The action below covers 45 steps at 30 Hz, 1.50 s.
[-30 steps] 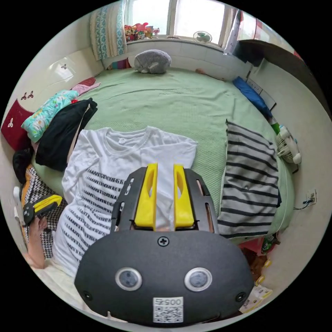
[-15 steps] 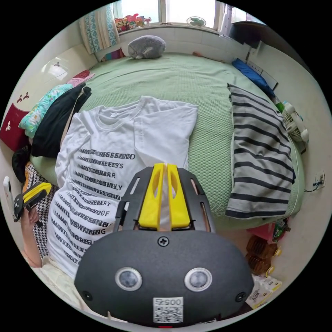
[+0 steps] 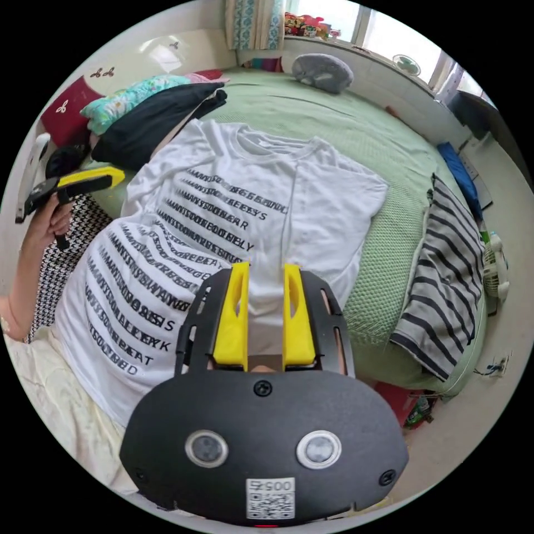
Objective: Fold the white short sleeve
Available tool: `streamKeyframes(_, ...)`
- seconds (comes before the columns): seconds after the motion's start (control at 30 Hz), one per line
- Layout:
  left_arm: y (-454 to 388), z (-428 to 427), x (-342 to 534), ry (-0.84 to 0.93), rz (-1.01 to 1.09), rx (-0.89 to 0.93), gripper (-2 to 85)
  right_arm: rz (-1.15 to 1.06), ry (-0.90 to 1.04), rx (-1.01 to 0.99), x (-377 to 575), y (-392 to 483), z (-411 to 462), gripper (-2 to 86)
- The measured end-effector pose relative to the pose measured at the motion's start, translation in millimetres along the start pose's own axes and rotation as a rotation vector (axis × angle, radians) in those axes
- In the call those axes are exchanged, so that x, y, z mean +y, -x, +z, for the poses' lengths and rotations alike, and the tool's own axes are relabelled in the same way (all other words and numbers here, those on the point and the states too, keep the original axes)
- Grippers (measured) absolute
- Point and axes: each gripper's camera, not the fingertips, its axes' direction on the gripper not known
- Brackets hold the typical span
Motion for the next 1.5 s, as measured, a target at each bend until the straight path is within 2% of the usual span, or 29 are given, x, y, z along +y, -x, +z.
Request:
streamKeyframes(0.2,37,26,-70,-0.024,-0.001,-0.045,8.6,0.134,-0.105,0.013,-19,-58,-24,7.4)
streamKeyframes(0.43,53,73,-149,-0.009,0.074,-0.076,11.8,0.283,-0.135,0.008,-66,-129,-17,8.6)
streamKeyframes(0.5,58,96,-172,0.027,0.062,-0.01,12.6,0.342,-0.146,-0.028,-82,-153,-10,9.6)
streamKeyframes(0.63,58,129,-197,0.096,0.086,-0.02,13.4,0.421,-0.14,-0.051,-103,-182,3,10.9)
streamKeyframes(0.9,41,177,-229,0.15,0.166,-0.036,14.2,0.392,-0.124,0.007,-137,-195,30,10.5)
streamKeyframes(1.13,35,201,-249,0.204,0.148,-0.01,14.0,0.431,-0.077,-0.008,-143,-199,54,10.9)
streamKeyframes(1.23,26,206,-258,0.231,0.172,-0.026,12.9,0.399,-0.085,0.022,-143,-191,53,8.6)
streamKeyframes(1.37,13,208,-262,0.259,0.213,-0.022,7.0,0.369,-0.075,-0.034,-142,-186,50,1.2)
streamKeyframes(1.5,7,207,-260,0.26,0.224,-0.018,4.5,0.315,-0.016,-0.082,-146,-180,47,-0.9)
